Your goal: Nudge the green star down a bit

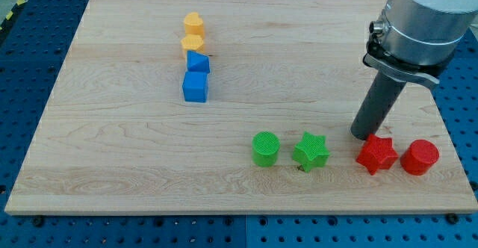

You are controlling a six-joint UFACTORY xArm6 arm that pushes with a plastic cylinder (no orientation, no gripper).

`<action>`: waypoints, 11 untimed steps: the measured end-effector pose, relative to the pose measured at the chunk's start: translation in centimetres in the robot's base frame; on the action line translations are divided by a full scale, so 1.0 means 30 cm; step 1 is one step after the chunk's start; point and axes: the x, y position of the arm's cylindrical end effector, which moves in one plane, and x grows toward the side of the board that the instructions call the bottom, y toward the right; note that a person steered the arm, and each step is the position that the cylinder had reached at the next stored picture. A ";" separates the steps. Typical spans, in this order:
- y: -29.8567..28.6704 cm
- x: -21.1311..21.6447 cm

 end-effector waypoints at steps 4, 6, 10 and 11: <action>-0.012 -0.073; -0.043 -0.236; -0.311 -0.138; -0.311 -0.039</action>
